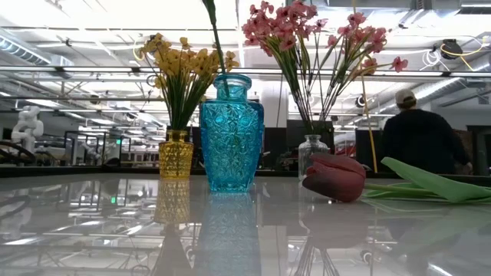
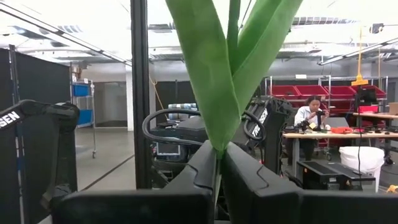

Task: Sort flowers into vase by color
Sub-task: Put the top dark red flower into the blue vase

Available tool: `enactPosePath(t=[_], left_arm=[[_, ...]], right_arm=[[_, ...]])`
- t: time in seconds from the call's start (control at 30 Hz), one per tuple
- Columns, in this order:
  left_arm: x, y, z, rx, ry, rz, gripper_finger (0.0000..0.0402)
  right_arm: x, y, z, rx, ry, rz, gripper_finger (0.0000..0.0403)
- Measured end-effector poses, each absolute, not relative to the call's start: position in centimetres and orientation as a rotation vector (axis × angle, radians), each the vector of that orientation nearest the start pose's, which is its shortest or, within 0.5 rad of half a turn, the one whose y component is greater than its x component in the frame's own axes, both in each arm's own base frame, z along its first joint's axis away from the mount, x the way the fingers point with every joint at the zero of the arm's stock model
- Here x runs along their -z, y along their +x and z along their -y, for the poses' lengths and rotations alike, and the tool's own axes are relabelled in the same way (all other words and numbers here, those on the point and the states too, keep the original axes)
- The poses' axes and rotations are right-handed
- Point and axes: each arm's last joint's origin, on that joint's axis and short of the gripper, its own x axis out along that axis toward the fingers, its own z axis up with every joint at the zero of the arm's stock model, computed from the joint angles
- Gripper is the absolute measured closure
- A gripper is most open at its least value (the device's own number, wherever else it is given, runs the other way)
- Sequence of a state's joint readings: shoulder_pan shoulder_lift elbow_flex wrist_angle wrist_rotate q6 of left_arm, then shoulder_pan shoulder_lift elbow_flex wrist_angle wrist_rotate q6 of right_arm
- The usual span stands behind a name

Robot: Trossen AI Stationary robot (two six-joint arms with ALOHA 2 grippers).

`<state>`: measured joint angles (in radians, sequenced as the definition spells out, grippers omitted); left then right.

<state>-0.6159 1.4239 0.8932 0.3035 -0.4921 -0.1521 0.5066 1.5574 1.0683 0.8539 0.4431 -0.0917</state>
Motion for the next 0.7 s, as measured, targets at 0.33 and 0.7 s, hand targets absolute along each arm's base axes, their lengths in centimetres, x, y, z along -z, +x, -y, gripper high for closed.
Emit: enactPosePath(t=[0.33,0.7], left_arm=[[-27.1,25.3,16.9,0.097,-0.107,-0.283,0.0313],[-28.6,22.0,17.2,0.154,-0.117,-0.338,0.0260]], right_arm=[[-34.1,30.4,-16.0,-0.040,0.080,0.273,0.0400],[-33.4,29.5,-15.8,0.002,0.081,0.164,0.0402]])
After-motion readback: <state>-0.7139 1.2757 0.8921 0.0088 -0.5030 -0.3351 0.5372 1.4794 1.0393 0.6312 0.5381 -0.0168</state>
